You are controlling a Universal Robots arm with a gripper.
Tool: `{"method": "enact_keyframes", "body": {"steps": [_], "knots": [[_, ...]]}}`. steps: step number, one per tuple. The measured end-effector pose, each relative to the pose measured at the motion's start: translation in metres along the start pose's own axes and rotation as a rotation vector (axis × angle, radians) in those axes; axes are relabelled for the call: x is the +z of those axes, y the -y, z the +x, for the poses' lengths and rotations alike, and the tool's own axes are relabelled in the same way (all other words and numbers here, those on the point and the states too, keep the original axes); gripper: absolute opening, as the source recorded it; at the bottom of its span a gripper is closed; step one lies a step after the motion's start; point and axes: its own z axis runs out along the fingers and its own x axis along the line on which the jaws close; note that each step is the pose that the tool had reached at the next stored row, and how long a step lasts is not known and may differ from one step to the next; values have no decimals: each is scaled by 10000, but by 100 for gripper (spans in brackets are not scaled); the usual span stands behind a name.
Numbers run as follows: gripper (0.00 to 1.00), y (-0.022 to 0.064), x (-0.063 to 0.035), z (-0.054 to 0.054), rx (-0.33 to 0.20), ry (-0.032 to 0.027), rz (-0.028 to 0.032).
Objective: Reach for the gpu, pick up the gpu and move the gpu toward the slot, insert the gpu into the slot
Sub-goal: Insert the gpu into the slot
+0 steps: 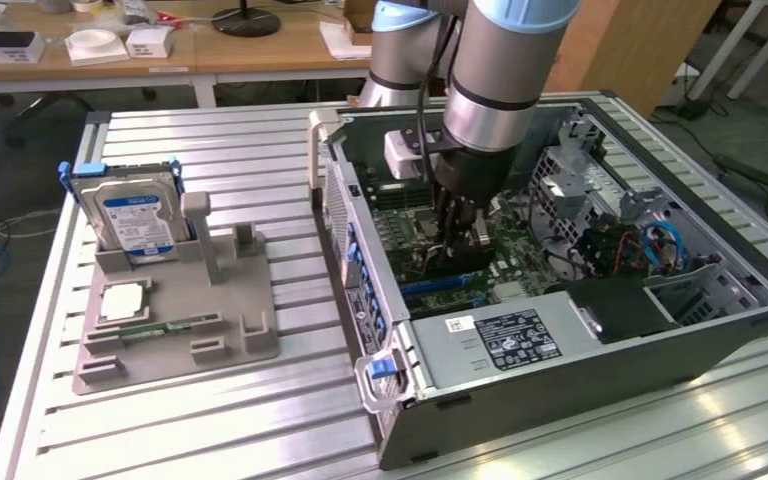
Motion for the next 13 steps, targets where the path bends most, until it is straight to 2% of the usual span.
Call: {"method": "enact_keyframes", "body": {"steps": [6, 9, 13], "knots": [[26, 0, 1, 0, 0, 1, 1], [26, -3, 2, -1, 1, 4, 70], [26, -11, 30, 0, -2, 3, 76]]}}
